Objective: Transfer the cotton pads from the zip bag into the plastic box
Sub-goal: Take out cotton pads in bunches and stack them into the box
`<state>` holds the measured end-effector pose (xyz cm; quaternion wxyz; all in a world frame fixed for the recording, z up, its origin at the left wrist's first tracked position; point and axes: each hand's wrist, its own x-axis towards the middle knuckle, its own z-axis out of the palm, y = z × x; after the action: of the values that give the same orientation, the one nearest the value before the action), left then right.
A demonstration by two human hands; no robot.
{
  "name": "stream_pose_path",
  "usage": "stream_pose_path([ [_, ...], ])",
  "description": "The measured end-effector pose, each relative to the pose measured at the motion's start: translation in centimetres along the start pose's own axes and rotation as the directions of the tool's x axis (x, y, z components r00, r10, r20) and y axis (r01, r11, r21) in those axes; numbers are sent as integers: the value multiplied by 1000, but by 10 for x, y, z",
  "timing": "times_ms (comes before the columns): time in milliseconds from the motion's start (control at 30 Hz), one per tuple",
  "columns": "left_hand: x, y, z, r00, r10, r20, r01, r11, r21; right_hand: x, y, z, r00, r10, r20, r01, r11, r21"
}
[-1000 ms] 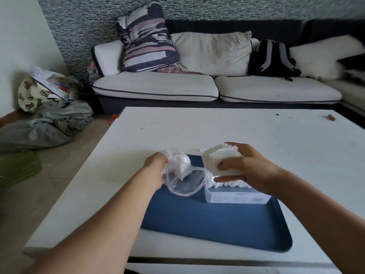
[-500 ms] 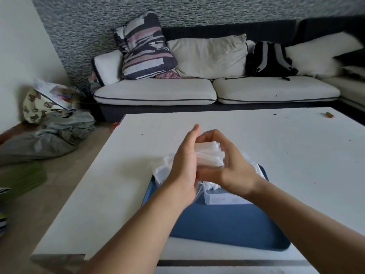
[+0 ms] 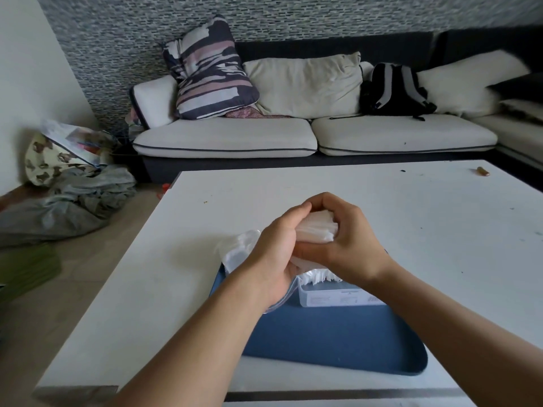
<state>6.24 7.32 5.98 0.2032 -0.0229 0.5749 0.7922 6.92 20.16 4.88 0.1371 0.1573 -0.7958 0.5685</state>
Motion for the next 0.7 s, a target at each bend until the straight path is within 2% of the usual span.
stream_pose_path([
  [200, 2, 4, 2, 995, -44, 92, 57, 988, -146, -1, 1, 0, 1000, 21, 19, -22, 1000, 14],
  [367, 11, 0, 2, 991, -124, -55, 103, 951, -291, -2, 3, 2, 990, 37, -139, -53, 992, -112],
  [433, 13, -3, 5, 989, -107, -105, 69, 946, -316, -5, 3, 7, 988, 120, -95, -121, 993, 0],
  [467, 14, -5, 8, 989, -80, -128, 40, 956, -289, -6, 2, 11, 983, 167, -76, -159, 982, 97],
  [533, 17, -9, 15, 986, -4, -167, -27, 983, -184, -6, -1, 18, 960, 246, -136, -209, 948, 241],
  [600, 16, -12, 25, 977, 76, -199, -87, 995, -48, -3, -2, 16, 920, 278, -277, -215, 948, 236],
  [700, 13, -14, 35, 971, 162, -176, -157, 987, 42, 1, -3, 8, 866, 266, -423, -227, 963, 142],
])
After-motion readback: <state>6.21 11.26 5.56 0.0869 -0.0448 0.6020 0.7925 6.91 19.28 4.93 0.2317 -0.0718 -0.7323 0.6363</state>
